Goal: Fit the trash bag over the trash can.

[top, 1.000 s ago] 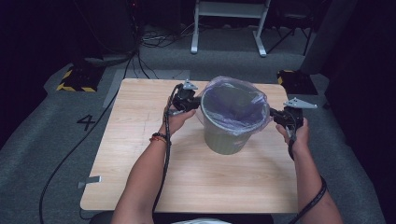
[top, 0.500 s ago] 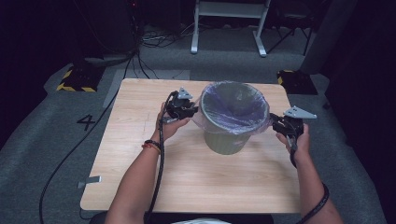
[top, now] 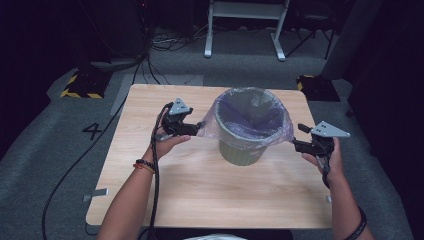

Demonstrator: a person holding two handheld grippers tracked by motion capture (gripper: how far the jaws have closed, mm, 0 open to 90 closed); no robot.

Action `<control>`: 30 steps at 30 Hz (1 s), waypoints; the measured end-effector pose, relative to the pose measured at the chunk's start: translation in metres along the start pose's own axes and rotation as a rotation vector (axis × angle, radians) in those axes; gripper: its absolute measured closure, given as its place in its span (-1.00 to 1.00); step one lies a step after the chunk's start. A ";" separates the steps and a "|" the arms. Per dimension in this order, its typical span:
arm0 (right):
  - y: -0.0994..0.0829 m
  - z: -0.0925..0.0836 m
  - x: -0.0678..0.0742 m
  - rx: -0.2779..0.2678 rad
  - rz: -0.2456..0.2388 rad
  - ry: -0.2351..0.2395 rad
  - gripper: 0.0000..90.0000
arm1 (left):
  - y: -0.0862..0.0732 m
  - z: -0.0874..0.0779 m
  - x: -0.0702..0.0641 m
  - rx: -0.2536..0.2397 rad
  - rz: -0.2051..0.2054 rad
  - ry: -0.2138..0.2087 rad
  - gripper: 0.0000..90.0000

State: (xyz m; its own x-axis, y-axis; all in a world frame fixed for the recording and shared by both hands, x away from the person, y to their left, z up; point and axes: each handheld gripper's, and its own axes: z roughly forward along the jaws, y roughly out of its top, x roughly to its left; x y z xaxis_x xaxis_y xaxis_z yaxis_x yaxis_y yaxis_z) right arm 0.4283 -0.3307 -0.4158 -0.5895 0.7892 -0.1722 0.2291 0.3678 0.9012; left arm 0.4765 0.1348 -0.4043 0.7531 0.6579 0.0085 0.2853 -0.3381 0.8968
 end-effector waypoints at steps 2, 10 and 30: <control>0.004 -0.003 0.006 -0.021 -0.031 0.009 -0.25 | 0.002 -0.002 -0.003 -0.016 -0.006 -0.017 -0.46; 0.021 -0.013 0.020 -0.084 -0.105 -0.013 0.06 | 0.013 -0.018 -0.015 -0.078 0.038 -0.064 -0.35; -0.011 0.012 0.031 0.061 -0.095 0.127 1.00 | -0.023 0.017 -0.028 0.137 0.171 -0.074 0.98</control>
State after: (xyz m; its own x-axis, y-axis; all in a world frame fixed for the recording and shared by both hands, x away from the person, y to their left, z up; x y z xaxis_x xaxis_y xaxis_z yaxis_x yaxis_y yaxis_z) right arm 0.4166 -0.3045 -0.4353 -0.7029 0.6826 -0.2000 0.2120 0.4695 0.8571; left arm 0.4586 0.1128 -0.4330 0.8375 0.5336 0.1181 0.2240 -0.5322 0.8164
